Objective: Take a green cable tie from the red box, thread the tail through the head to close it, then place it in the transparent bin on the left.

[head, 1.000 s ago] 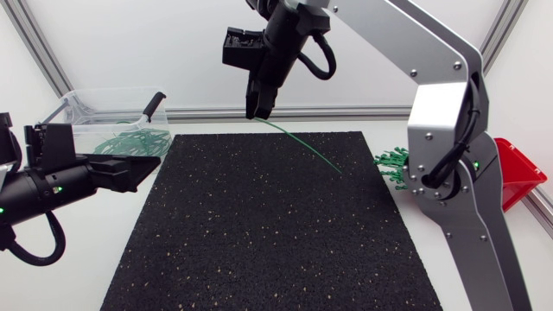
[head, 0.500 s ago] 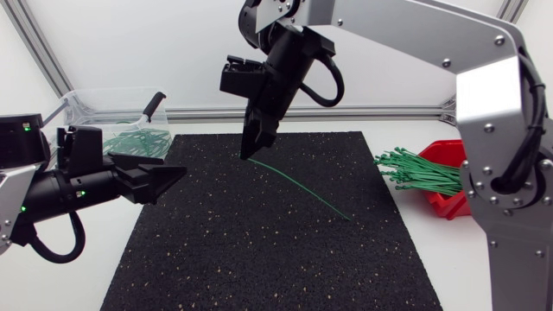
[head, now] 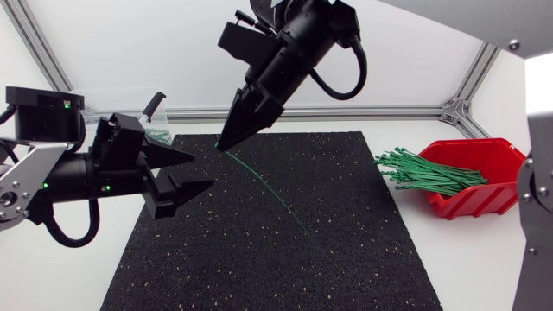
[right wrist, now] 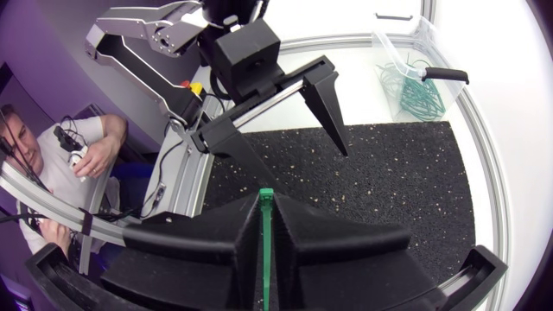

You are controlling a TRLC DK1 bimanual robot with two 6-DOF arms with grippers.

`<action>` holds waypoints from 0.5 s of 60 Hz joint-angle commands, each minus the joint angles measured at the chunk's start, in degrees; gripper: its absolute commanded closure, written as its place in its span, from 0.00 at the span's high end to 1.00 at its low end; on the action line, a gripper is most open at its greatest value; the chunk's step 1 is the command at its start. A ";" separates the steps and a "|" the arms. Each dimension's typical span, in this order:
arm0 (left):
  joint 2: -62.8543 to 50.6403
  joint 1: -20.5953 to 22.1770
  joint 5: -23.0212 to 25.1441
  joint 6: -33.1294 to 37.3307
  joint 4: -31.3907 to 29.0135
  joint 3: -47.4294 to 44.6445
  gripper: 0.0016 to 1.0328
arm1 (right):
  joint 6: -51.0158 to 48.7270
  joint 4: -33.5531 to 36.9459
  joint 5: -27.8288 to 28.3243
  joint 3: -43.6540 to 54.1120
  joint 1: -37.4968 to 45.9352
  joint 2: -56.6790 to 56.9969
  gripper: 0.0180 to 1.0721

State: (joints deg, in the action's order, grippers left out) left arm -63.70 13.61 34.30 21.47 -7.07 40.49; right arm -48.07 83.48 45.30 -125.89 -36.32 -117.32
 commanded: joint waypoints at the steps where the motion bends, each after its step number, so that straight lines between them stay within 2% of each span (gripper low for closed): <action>1: -2.57 0.46 2.43 5.51 -0.58 1.96 0.89 | -2.02 3.18 2.51 -0.33 1.69 0.33 0.06; 6: -3.18 -0.07 8.59 5.86 -0.66 2.75 0.89 | -4.57 5.64 4.36 -1.03 2.30 -0.46 0.06; 12: -3.01 0.19 12.89 5.86 0.04 3.54 0.90 | -6.24 6.69 5.59 -1.03 2.48 -0.98 0.06; 19: -3.62 0.90 14.91 5.86 0.65 5.04 0.90 | -7.56 7.31 7.61 -1.03 2.65 -1.51 0.06; 30: -5.64 0.72 21.51 5.42 5.75 5.04 0.90 | -11.43 9.95 11.13 -1.38 3.71 -2.39 0.06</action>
State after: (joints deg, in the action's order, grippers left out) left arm -67.37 14.37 54.06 25.76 -2.66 44.47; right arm -56.80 91.64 55.35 -126.06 -33.34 -117.75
